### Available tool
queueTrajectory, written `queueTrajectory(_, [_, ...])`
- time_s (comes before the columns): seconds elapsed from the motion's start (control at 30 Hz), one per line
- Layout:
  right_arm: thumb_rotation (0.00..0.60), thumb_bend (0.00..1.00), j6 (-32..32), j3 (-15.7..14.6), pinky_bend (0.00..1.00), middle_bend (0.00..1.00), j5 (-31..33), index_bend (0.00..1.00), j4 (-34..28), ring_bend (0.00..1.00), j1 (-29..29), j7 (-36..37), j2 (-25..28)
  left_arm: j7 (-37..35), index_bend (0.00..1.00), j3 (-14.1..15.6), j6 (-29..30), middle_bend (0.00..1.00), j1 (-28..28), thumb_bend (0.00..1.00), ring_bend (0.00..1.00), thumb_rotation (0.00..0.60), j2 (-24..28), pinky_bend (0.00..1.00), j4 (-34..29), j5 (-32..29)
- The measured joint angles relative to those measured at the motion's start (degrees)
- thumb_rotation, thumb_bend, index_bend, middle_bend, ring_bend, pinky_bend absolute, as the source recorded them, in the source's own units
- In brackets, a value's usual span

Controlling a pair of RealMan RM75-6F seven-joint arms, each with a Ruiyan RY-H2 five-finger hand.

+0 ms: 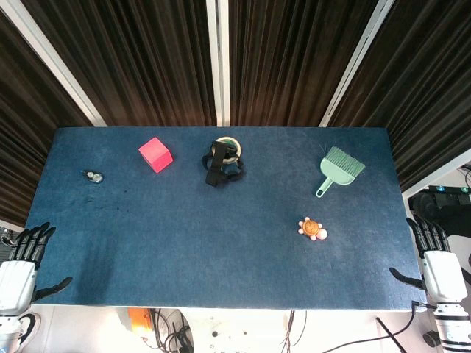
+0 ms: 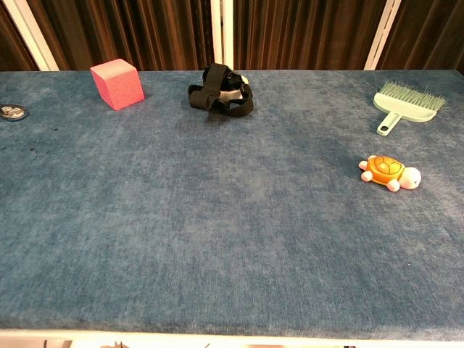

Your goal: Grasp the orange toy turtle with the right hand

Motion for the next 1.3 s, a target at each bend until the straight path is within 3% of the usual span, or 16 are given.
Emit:
queueTrajectory(0.43, [0.600,0.02,-2.48,-0.26,0.00,0.00,1.02,0.00,0.67,0.00,0.48,-0.77,-0.11,1.72,0.04,0.44,-1.12,0.00,-0.49,0.00,0.00,0.600,0.66,0.00,-1.32,0.03])
queueTrajectory(0.57, [0.600,0.02,-4.63,-0.20,0.00,0.06,1.47,0.00,-0.89,0.00,1.47,-2.89,0.62,1.05,0.04,0.44,-1.50,0.00,-0.47,0.00,0.00,0.600,0.34,0.00,-0.83,-0.42])
queueTrajectory(0.77, [0.600,0.09,-8.28,0.77,0.00,0.22,2.42,0.03,-4.26,0.00,4.20,-9.51,1.70,0.58,0.04,0.18,-1.83,0.00,-1.00,0.00,0.00,0.600,0.21,0.00,-0.40,-0.30])
queueTrajectory(0.97, [0.600,0.25,-12.17,2.79,0.00,0.18,4.05,0.11,-6.05,0.00,8.24,-18.17,0.30,0.05,0.04,0.48,-1.70,0.00,-0.98,0.00,0.00,0.600,0.35,0.00,-0.33,0.14])
queueTrajectory(1.3, [0.600,0.28,-21.73,5.06,0.00,0.17,8.18,0.11,-5.83,0.00,16.62,-29.44,-6.38,-0.05,0.04,0.66,-0.90,0.00,-0.54,0.00,0.00,0.600,0.37,0.00,-0.15,0.31])
